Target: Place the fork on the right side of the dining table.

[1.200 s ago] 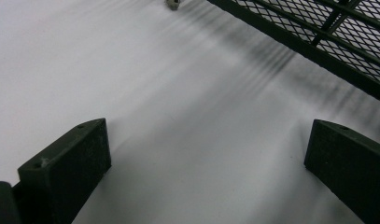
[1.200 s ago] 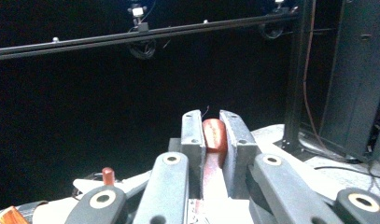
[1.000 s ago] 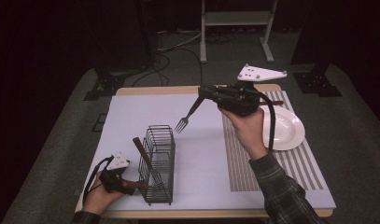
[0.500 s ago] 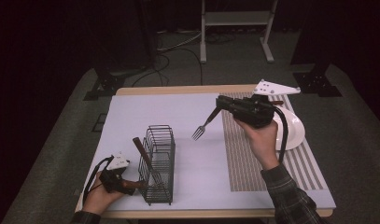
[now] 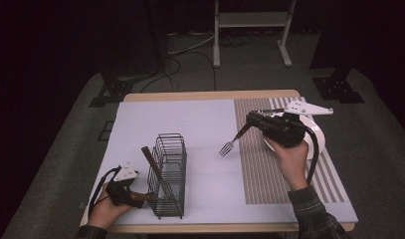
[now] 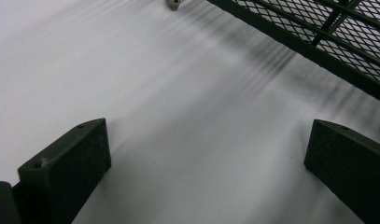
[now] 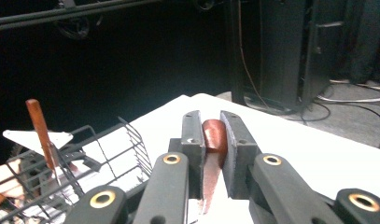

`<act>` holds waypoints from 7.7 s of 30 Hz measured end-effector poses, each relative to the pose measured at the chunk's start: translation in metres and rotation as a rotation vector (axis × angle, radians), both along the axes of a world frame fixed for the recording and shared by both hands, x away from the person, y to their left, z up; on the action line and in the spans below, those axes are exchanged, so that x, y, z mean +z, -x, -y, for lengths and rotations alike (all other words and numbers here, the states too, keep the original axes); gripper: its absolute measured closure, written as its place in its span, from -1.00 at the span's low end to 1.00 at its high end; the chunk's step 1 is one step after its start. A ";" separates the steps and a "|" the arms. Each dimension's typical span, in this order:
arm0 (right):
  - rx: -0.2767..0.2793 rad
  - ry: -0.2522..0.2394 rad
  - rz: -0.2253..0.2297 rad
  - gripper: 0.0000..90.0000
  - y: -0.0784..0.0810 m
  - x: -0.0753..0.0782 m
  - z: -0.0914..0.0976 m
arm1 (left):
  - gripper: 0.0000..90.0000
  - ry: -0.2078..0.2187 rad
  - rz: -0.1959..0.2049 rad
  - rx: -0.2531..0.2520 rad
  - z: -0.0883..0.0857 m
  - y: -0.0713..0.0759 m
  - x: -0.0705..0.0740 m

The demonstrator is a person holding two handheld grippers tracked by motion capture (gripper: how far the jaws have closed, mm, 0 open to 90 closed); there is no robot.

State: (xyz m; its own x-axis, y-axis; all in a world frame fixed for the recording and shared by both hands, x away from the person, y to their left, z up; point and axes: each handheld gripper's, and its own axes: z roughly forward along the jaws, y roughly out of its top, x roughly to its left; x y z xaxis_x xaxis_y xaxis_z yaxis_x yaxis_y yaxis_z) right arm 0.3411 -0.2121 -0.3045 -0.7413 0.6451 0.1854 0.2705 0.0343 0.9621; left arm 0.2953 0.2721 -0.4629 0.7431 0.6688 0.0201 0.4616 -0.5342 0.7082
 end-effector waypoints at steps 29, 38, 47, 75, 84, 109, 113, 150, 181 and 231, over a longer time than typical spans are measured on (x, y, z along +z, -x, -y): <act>-0.175 -0.021 -0.076 0.78 0.034 -0.021 0.073 | -1.00 0.002 0.000 0.001 0.000 0.000 0.000; -0.233 -0.017 -0.098 0.78 0.042 -0.029 0.093 | -1.00 0.002 -0.001 0.001 0.000 0.000 0.000; -0.276 -0.010 -0.120 0.78 0.049 -0.038 0.109 | -1.00 0.001 -0.001 0.001 0.000 0.000 0.000; -0.383 0.069 -0.132 0.65 0.056 -0.051 0.125 | -1.00 0.001 -0.001 0.001 0.000 0.000 0.000; -0.424 0.097 -0.139 0.57 0.058 -0.057 0.132 | -1.00 0.001 -0.001 0.001 0.000 0.000 0.000; -0.524 0.143 -0.238 0.27 0.061 -0.089 0.158 | -1.00 0.003 0.001 0.002 0.000 0.000 0.000; -0.526 0.134 -0.260 0.24 0.060 -0.094 0.161 | -1.00 0.004 0.002 0.002 0.000 0.000 0.000; -0.549 0.177 -0.437 -0.21 0.047 -0.125 0.171 | -1.00 0.004 0.002 0.002 0.000 0.000 0.000; -0.553 0.292 -0.526 -0.38 0.035 -0.143 0.167 | -1.00 0.003 0.002 0.002 0.000 0.000 0.000; -0.398 0.332 -0.347 -0.53 0.046 -0.114 0.104 | -1.00 0.003 0.000 0.002 0.000 0.000 0.000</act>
State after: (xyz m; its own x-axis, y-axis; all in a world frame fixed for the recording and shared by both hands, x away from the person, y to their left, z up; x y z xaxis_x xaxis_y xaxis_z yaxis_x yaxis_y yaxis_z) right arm 0.2951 -0.3164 -0.4185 -0.3649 0.9240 0.1141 0.6188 0.1491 0.7713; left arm 0.2955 0.2718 -0.4632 0.7420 0.6702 0.0181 0.4625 -0.5312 0.7098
